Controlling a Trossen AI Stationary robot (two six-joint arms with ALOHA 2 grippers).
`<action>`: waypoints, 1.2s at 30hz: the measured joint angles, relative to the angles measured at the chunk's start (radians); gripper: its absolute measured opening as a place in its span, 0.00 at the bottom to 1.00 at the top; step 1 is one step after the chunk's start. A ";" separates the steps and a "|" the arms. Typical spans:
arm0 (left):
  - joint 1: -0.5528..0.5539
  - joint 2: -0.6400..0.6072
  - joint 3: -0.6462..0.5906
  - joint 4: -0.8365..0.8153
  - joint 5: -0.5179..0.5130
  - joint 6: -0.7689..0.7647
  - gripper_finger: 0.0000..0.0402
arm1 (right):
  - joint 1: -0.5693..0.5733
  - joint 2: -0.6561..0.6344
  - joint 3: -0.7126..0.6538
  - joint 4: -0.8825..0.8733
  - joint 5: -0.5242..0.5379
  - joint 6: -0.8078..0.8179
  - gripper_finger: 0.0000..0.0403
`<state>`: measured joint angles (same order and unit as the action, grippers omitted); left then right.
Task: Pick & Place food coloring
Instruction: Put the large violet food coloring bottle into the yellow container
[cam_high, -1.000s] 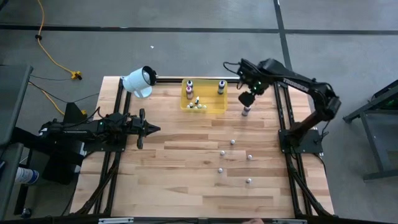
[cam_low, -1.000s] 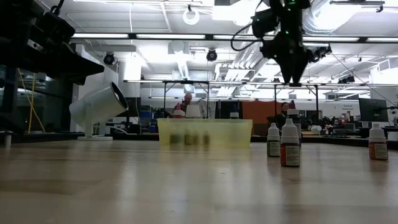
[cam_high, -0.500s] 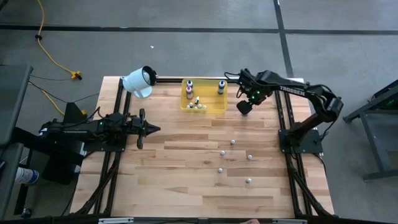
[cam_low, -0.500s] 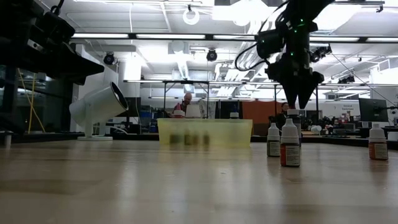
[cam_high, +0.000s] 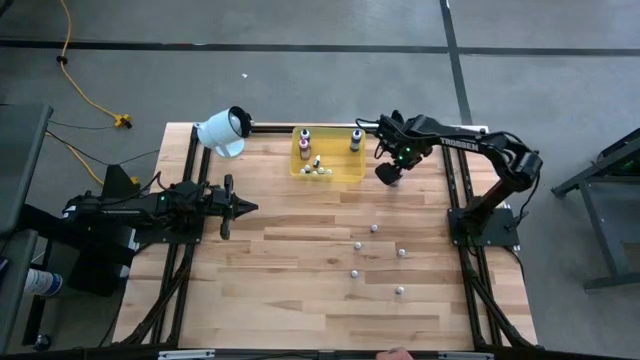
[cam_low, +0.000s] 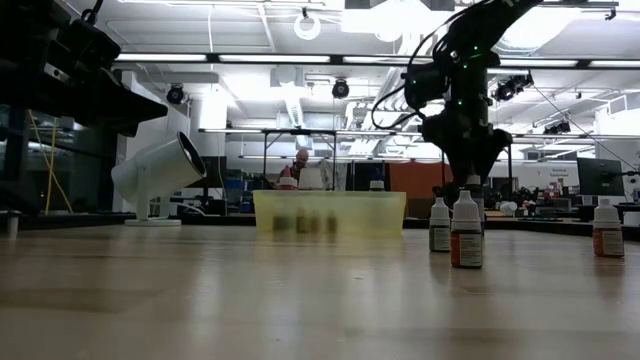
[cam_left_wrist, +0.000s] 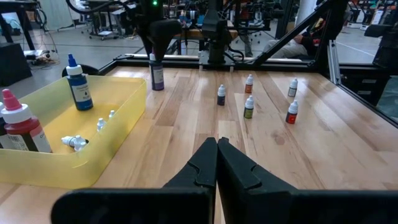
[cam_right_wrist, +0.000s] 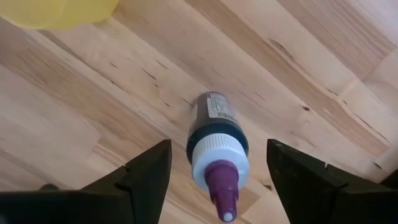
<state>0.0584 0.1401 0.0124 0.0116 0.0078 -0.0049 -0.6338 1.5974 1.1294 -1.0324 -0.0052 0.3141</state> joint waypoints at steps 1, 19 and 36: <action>0.000 0.000 0.000 0.000 0.000 0.000 0.00 | 0.000 0.000 0.000 -0.002 0.000 0.000 0.62; 0.000 0.000 0.000 0.000 0.000 0.000 0.00 | 0.000 0.000 0.003 -0.023 0.002 -0.013 0.28; 0.000 0.000 0.000 0.000 0.000 0.000 0.00 | 0.011 0.001 0.422 -0.395 0.105 -0.172 0.28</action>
<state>0.0586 0.1399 0.0124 0.0116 0.0078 -0.0051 -0.6230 1.5986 1.5510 -1.4273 0.0997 0.1424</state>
